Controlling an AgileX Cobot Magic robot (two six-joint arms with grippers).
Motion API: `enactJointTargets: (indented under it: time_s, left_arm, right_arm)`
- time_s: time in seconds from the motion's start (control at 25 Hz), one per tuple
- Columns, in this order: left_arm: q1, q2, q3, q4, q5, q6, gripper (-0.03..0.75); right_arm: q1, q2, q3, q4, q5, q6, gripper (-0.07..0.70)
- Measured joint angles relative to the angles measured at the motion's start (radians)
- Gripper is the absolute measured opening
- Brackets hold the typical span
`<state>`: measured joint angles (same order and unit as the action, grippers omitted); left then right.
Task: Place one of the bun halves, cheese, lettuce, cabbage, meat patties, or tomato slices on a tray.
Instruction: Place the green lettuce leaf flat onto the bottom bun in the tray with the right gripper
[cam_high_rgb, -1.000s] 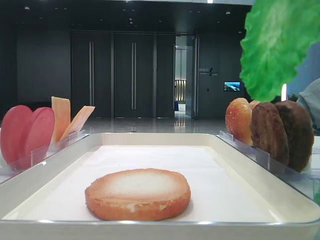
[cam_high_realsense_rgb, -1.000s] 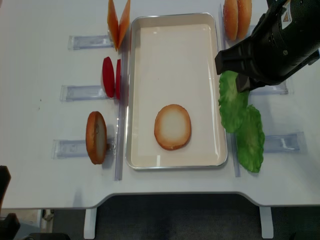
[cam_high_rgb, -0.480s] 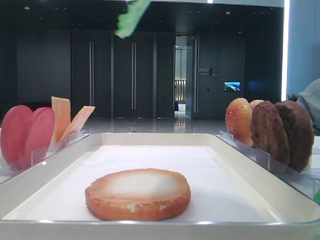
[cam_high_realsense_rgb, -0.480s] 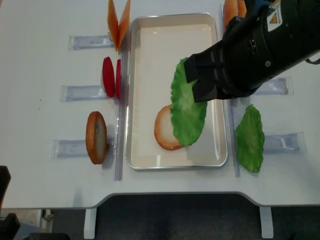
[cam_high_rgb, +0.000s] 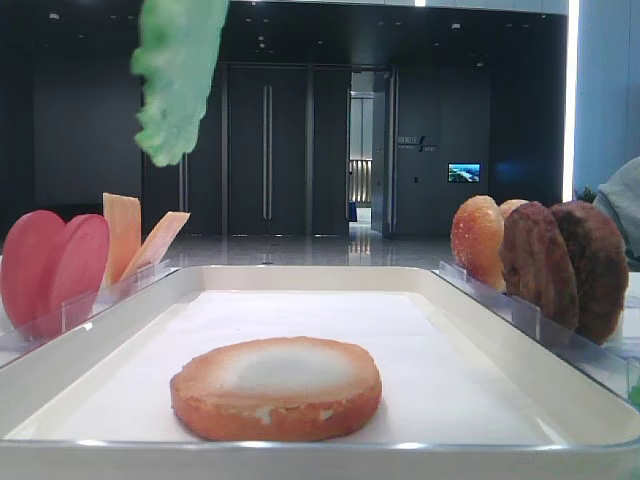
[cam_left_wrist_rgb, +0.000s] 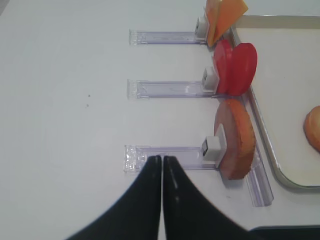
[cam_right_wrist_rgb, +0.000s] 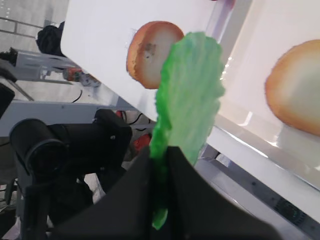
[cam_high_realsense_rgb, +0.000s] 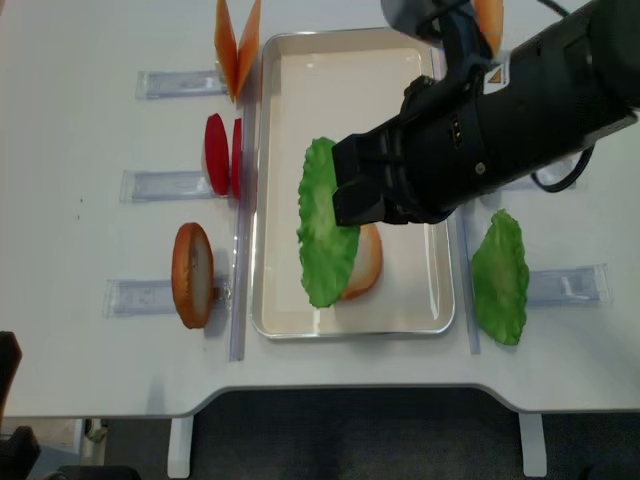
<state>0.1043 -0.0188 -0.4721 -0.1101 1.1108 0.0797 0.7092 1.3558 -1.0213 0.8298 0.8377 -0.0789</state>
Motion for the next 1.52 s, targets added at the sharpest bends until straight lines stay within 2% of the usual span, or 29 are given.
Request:
enactJointTargets:
  time_s: [0.2,0.4,0.68,0.96,1.28,1.52]
  left_arm:
    - [0.0,0.0,0.0,0.0,0.0,0.0,0.0]
    - [0.0,0.0,0.0,0.0,0.0,0.0,0.0]
    - [0.0,0.0,0.0,0.0,0.0,0.0,0.0]
    - [0.0,0.0,0.0,0.0,0.0,0.0,0.0]
    - [0.0,0.0,0.0,0.0,0.0,0.0,0.0]
    - [0.0,0.0,0.0,-0.001,0.0,0.0,0.0]
  right_arm:
    - [0.0,0.1,0.005,0.189,-0.028,-0.178,0.04]
    - [-0.001,0.194,0.005,0.272,-0.057,-0.298,0.04]
    - [-0.058,0.268,0.005,0.358,-0.049,-0.426,0.04]
    - [-0.126,0.307,0.02,0.377,-0.037,-0.477,0.04]
    - [-0.129,0.311,0.026,0.375,-0.035,-0.493,0.04]
    - [-0.129,0.382,0.026,0.377,-0.016,-0.507,0.04]
